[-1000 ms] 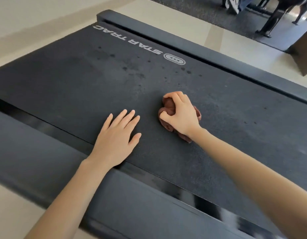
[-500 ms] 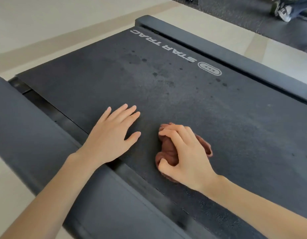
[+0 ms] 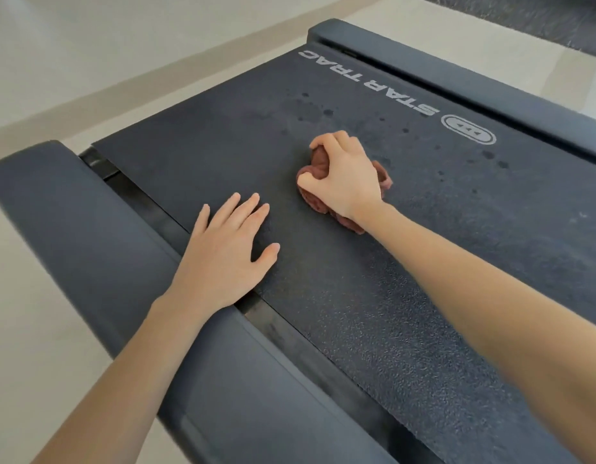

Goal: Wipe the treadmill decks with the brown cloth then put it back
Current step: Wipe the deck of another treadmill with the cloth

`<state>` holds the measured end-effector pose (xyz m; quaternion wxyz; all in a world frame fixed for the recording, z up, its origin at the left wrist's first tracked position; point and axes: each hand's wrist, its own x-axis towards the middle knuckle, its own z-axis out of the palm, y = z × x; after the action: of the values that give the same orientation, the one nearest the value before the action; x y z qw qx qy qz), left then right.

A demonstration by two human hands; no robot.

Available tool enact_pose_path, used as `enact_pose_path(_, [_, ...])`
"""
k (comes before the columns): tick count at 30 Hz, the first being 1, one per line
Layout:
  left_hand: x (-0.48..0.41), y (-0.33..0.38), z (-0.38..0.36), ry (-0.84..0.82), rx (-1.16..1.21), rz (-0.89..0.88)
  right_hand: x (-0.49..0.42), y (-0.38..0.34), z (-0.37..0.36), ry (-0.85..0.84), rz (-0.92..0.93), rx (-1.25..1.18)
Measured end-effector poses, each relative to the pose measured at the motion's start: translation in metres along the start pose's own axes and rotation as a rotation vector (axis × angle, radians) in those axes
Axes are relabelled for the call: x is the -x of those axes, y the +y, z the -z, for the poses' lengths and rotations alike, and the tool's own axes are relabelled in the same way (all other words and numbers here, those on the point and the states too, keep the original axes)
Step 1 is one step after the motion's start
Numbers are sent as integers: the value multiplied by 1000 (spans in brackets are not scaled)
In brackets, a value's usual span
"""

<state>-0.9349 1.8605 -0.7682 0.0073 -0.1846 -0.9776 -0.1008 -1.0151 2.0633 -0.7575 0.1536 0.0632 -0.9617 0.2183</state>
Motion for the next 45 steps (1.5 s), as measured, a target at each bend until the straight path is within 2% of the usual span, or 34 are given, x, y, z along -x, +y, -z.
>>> enact_pose_path(6, [4, 1, 0, -10, -1, -13, 42, -16, 6, 29, -16, 23])
enact_pose_path(17, [6, 1, 2, -20, 11, -25, 167, -47, 49, -44, 119, 80])
enact_pose_path(21, [7, 4, 2, -17, -8, -34, 156, -41, 44, -12, 149, 25])
enact_pose_path(26, [10, 5, 1, -21, -68, -51, 73, -38, 20, -21, -35, -8])
enact_pose_path(28, [10, 3, 1, -14, -82, -54, 45, -38, 10, -38, -50, 26])
enact_pose_path(35, [11, 0, 4, -18, -10, -51, 69, -30, 6, 95, -201, -39])
enact_pose_path(39, [17, -7, 21, -121, 37, -97, 57, -38, 14, 9, -250, -84])
enact_pose_path(42, [25, -22, 49, -212, 43, -82, 54, -46, 36, -141, -269, -150])
enact_pose_path(45, [33, -38, 97, -196, 86, -46, 56, -74, 67, -281, -234, -223])
